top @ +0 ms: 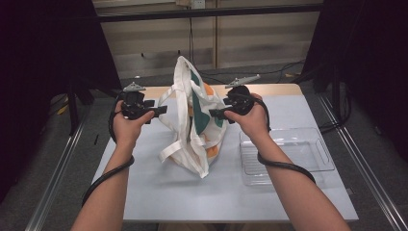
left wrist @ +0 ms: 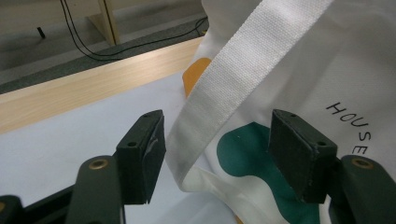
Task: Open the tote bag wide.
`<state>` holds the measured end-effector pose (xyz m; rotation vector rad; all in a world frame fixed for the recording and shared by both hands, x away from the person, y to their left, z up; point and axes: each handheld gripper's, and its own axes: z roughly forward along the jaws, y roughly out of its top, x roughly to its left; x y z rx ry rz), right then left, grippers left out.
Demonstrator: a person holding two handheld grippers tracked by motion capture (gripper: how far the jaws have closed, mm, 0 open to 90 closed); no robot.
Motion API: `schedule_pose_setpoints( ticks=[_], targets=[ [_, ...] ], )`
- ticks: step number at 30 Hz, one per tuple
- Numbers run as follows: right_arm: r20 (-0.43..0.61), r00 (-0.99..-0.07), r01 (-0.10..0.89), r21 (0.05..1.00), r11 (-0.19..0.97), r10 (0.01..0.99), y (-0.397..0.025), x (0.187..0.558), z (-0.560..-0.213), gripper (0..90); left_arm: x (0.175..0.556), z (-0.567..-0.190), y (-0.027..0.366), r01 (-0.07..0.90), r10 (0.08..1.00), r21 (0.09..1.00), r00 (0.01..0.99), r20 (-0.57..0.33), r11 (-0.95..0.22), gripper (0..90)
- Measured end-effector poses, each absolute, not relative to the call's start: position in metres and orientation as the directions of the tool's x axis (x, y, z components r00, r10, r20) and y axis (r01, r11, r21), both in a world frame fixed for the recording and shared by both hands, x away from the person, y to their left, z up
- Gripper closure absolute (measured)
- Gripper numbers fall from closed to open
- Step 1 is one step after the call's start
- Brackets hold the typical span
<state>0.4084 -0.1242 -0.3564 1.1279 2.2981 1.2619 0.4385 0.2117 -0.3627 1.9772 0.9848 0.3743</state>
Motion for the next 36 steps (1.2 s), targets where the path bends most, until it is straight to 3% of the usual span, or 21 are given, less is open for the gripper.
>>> schedule_pose_setpoints(
  ticks=[15, 21, 29, 30, 31, 34, 36],
  targets=[
    [0.132, -0.664, 0.488, 0.822, 0.294, 0.736, -0.115, 0.418, -0.352, 33.4, 0.443, -0.361, 0.201, 0.489, 0.740, 0.810, 0.665, -0.106, -0.323, 48.2],
    [0.132, -0.687, 0.475, 0.825, 0.305, 0.714, -0.110, 0.420, -0.352, 41.7, 0.443, -0.360, 0.200, 0.494, 0.734, 0.807, 0.669, -0.116, -0.323, 56.2],
    [0.134, -0.704, 0.473, 0.821, 0.320, 0.697, -0.104, 0.421, -0.349, 62.6, 0.445, -0.359, 0.198, 0.495, 0.719, 0.800, 0.684, -0.120, -0.337, 70.4],
    [0.137, -0.706, 0.477, 0.817, 0.323, 0.695, -0.103, 0.421, -0.349, 69.0, 0.445, -0.359, 0.197, 0.498, 0.717, 0.800, 0.686, -0.127, -0.335, 74.7],
    [0.137, -0.706, 0.477, 0.817, 0.323, 0.695, -0.103, 0.421, -0.349, 69.0, 0.445, -0.359, 0.197, 0.498, 0.717, 0.800, 0.686, -0.127, -0.335, 76.4],
    [0.134, -0.721, 0.480, 0.805, 0.350, 0.680, -0.100, 0.420, -0.350, 83.9, 0.446, -0.358, 0.197, 0.498, 0.712, 0.797, 0.690, -0.127, -0.341, 81.8],
    [0.140, -0.715, 0.487, 0.803, 0.344, 0.685, -0.099, 0.419, -0.350, 86.4, 0.446, -0.357, 0.198, 0.510, 0.720, 0.795, 0.680, -0.140, -0.328, 83.3]
  ],
)
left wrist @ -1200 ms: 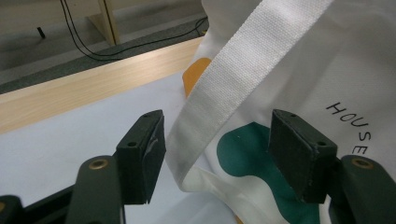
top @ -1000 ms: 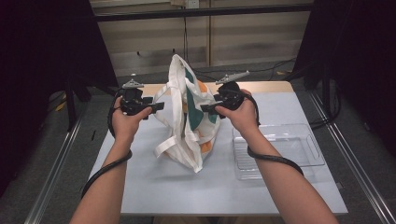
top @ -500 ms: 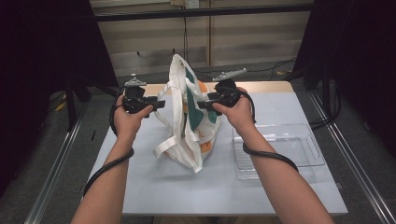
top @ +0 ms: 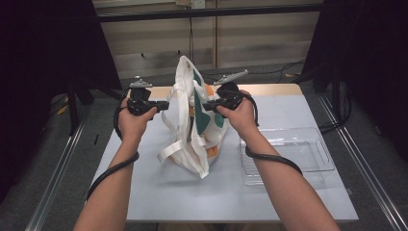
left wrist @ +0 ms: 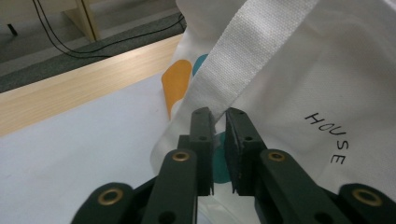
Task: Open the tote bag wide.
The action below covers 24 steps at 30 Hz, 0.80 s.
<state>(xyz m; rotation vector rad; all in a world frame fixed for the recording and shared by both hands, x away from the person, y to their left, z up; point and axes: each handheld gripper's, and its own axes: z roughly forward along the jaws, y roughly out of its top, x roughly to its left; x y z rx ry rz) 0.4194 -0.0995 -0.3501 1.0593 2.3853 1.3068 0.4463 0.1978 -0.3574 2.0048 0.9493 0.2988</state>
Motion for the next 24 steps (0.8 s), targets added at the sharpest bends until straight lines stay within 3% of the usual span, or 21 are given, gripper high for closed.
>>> schedule_pose_setpoints(
  ticks=[3, 20, 21, 22, 24],
  targets=[
    [0.137, -0.715, 0.487, 0.801, 0.349, 0.685, -0.100, 0.418, -0.348, 89.1, 0.447, -0.357, 0.200, 0.515, 0.719, 0.793, 0.680, -0.146, -0.325, 90.0],
    [0.176, -0.672, 0.520, 0.804, 0.289, 0.719, -0.122, 0.418, -0.355, 89.3, 0.446, -0.360, 0.211, 0.528, 0.740, 0.783, 0.659, -0.136, -0.327, 89.6],
    [0.172, -0.673, 0.519, 0.803, 0.293, 0.720, -0.122, 0.417, -0.355, 89.3, 0.445, -0.359, 0.210, 0.524, 0.740, 0.784, 0.660, -0.128, -0.331, 85.6],
    [0.175, -0.676, 0.518, 0.804, 0.292, 0.716, -0.122, 0.417, -0.354, 89.3, 0.445, -0.358, 0.209, 0.515, 0.750, 0.788, 0.653, -0.106, -0.336, 67.9],
    [0.173, -0.677, 0.517, 0.803, 0.296, 0.715, -0.121, 0.417, -0.353, 89.2, 0.446, -0.358, 0.203, 0.509, 0.739, 0.788, 0.666, -0.104, -0.347, 63.9]
  ],
)
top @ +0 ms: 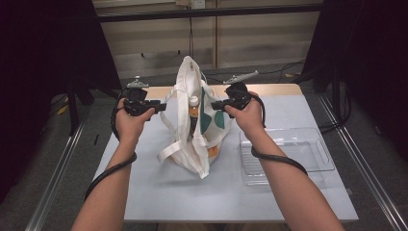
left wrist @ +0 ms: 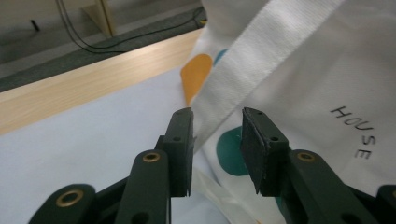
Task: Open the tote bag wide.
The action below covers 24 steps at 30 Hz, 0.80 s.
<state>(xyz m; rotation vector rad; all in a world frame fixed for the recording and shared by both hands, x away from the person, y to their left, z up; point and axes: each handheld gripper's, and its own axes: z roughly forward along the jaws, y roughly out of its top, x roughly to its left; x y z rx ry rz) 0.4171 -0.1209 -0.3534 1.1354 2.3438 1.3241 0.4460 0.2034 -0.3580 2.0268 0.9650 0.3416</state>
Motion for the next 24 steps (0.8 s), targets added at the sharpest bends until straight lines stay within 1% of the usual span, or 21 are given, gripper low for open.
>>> schedule_pose_setpoints(
  ticks=[1, 2, 3, 4, 5, 6, 7, 8, 10, 11, 12, 14, 15, 16, 17, 19, 23, 24],
  targets=[
    [0.173, -0.677, 0.517, 0.803, 0.296, 0.715, -0.121, 0.417, -0.353, 89.2, 0.446, -0.358, 0.203, 0.509, 0.739, 0.788, 0.666, -0.104, -0.347, 60.7],
    [0.171, -0.678, 0.515, 0.804, 0.297, 0.715, -0.120, 0.417, -0.353, 89.3, 0.446, -0.358, 0.201, 0.503, 0.736, 0.790, 0.669, -0.099, -0.351, 60.7],
    [0.168, -0.679, 0.514, 0.804, 0.300, 0.715, -0.119, 0.417, -0.353, 89.2, 0.446, -0.358, 0.198, 0.495, 0.736, 0.794, 0.670, -0.091, -0.352, 56.4],
    [0.170, -0.680, 0.514, 0.804, 0.299, 0.713, -0.118, 0.417, -0.353, 89.2, 0.446, -0.357, 0.195, 0.490, 0.747, 0.797, 0.660, -0.075, -0.354, 46.6],
    [0.170, -0.680, 0.514, 0.804, 0.299, 0.713, -0.118, 0.417, -0.353, 89.2, 0.447, -0.356, 0.194, 0.488, 0.755, 0.797, 0.653, -0.063, -0.355, 46.6],
    [0.170, -0.681, 0.514, 0.804, 0.300, 0.712, -0.117, 0.417, -0.353, 89.3, 0.448, -0.356, 0.192, 0.482, 0.754, 0.806, 0.653, -0.069, -0.343, 43.8],
    [0.173, -0.680, 0.515, 0.805, 0.296, 0.712, -0.117, 0.417, -0.353, 89.2, 0.448, -0.355, 0.191, 0.475, 0.757, 0.806, 0.652, -0.052, -0.354, 43.7],
    [0.172, -0.680, 0.514, 0.805, 0.296, 0.713, -0.117, 0.417, -0.353, 89.3, 0.450, -0.354, 0.188, 0.463, 0.761, 0.819, 0.647, -0.051, -0.339, 44.2],
    [0.174, -0.680, 0.515, 0.804, 0.296, 0.712, -0.117, 0.418, -0.352, 89.3, 0.451, -0.353, 0.188, 0.455, 0.755, 0.819, 0.654, -0.039, -0.351, 48.3],
    [0.174, -0.680, 0.515, 0.804, 0.296, 0.712, -0.117, 0.418, -0.352, 89.3, 0.451, -0.353, 0.186, 0.454, 0.758, 0.821, 0.651, -0.040, -0.347, 48.3],
    [0.175, -0.680, 0.514, 0.806, 0.293, 0.712, -0.117, 0.418, -0.352, 89.3, 0.452, -0.354, 0.183, 0.451, 0.750, 0.823, 0.659, -0.046, -0.346, 56.9],
    [0.176, -0.681, 0.515, 0.805, 0.294, 0.711, -0.117, 0.419, -0.352, 89.3, 0.453, -0.354, 0.181, 0.468, 0.740, 0.807, 0.670, -0.058, -0.360, 58.4],
    [0.177, -0.681, 0.514, 0.807, 0.292, 0.711, -0.118, 0.419, -0.352, 89.2, 0.454, -0.355, 0.181, 0.463, 0.739, 0.805, 0.672, -0.046, -0.371, 64.9],
    [0.177, -0.677, 0.517, 0.806, 0.289, 0.715, -0.118, 0.419, -0.353, 89.2, 0.455, -0.357, 0.180, 0.478, 0.748, 0.800, 0.661, -0.055, -0.363, 74.5],
    [0.178, -0.676, 0.516, 0.807, 0.287, 0.715, -0.119, 0.420, -0.353, 89.2, 0.457, -0.360, 0.183, 0.483, 0.744, 0.802, 0.664, -0.074, -0.351, 79.6],
    [0.176, -0.671, 0.517, 0.807, 0.285, 0.720, -0.122, 0.420, -0.353, 89.3, 0.457, -0.361, 0.184, 0.486, 0.748, 0.799, 0.660, -0.070, -0.354, 86.8],
    [0.193, -0.658, 0.528, 0.807, 0.264, 0.728, -0.130, 0.421, -0.356, 89.2, 0.461, -0.365, 0.190, 0.523, 0.756, 0.781, 0.647, -0.102, -0.343, 87.9],
    [0.202, -0.649, 0.536, 0.806, 0.252, 0.733, -0.133, 0.422, -0.357, 89.2, 0.462, -0.367, 0.195, 0.541, 0.773, 0.775, 0.625, -0.112, -0.325, 87.9]
  ],
)
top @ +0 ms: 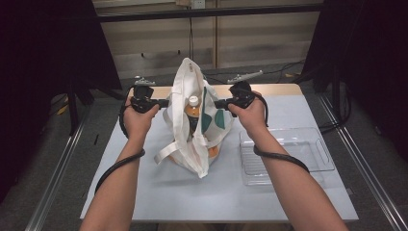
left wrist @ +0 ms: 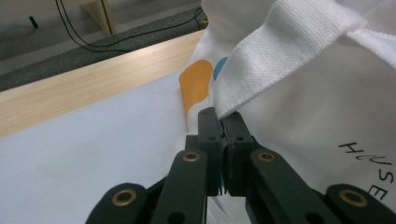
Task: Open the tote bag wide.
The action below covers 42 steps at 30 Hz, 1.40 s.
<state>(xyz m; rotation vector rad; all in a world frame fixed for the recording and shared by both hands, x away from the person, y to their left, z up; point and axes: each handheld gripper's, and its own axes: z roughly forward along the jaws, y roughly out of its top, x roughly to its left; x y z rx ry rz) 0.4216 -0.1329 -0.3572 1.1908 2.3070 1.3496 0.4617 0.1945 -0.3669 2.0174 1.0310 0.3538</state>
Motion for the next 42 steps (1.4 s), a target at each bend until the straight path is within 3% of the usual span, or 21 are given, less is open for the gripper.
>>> schedule_pose_setpoints(
  ticks=[11, 42],
  targets=[
    [0.219, -0.595, 0.572, 0.791, 0.216, 0.773, -0.163, 0.427, -0.373, 89.2, 0.469, -0.381, 0.214, 0.609, 0.814, 0.745, 0.558, -0.158, -0.273, 87.9],
    [0.256, -0.479, 0.669, 0.725, 0.161, 0.840, -0.214, 0.437, -0.411, 89.2, 0.481, -0.407, 0.224, 0.667, 0.829, 0.690, 0.531, -0.174, -0.282, 87.9]
  ],
)
